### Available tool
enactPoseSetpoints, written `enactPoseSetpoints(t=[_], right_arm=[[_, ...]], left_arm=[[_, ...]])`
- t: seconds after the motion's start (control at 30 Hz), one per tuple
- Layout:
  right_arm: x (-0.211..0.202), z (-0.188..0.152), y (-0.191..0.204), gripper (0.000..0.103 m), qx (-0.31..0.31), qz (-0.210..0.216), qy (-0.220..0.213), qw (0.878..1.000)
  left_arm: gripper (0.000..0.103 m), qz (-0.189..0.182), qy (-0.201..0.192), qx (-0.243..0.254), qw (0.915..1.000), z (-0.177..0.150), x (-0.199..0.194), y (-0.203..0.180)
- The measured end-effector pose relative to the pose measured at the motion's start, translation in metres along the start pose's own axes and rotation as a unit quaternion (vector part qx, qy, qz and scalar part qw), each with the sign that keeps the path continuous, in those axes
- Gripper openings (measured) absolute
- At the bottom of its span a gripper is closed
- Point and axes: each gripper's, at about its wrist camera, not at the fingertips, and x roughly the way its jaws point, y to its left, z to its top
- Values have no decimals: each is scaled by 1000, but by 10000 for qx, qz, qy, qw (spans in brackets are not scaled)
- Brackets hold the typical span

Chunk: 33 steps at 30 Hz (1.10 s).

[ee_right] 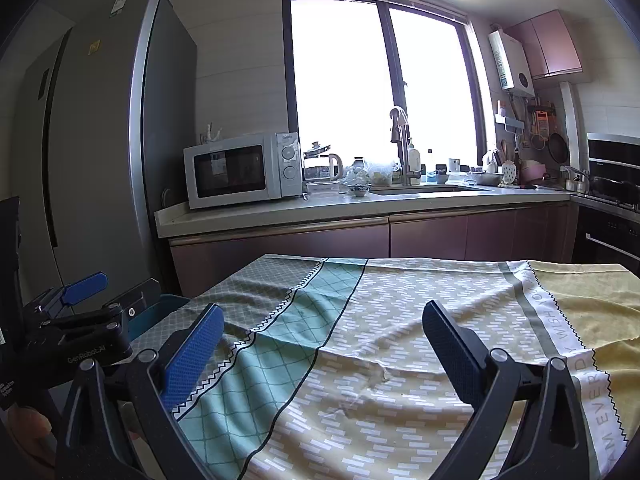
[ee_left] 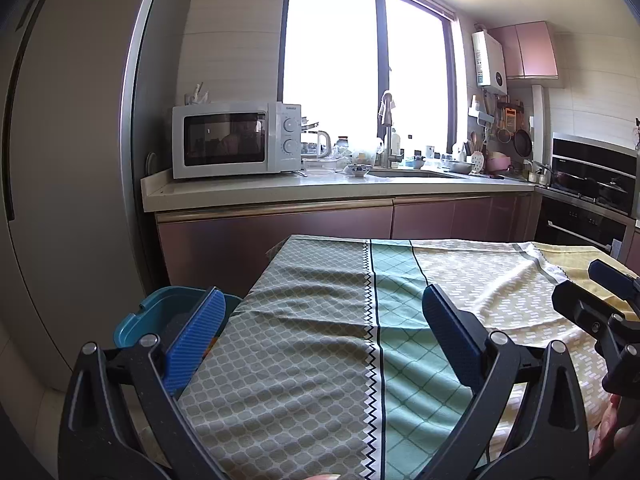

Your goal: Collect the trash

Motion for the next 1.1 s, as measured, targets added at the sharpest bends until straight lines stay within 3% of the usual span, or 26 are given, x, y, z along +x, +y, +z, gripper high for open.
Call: enactPoseSetpoints(t=[1.1], right_arm=[[-2,2,1,96,19,-61,-60,10000]], left_arm=[[97,23,-32,10,10000,-1,1,0]])
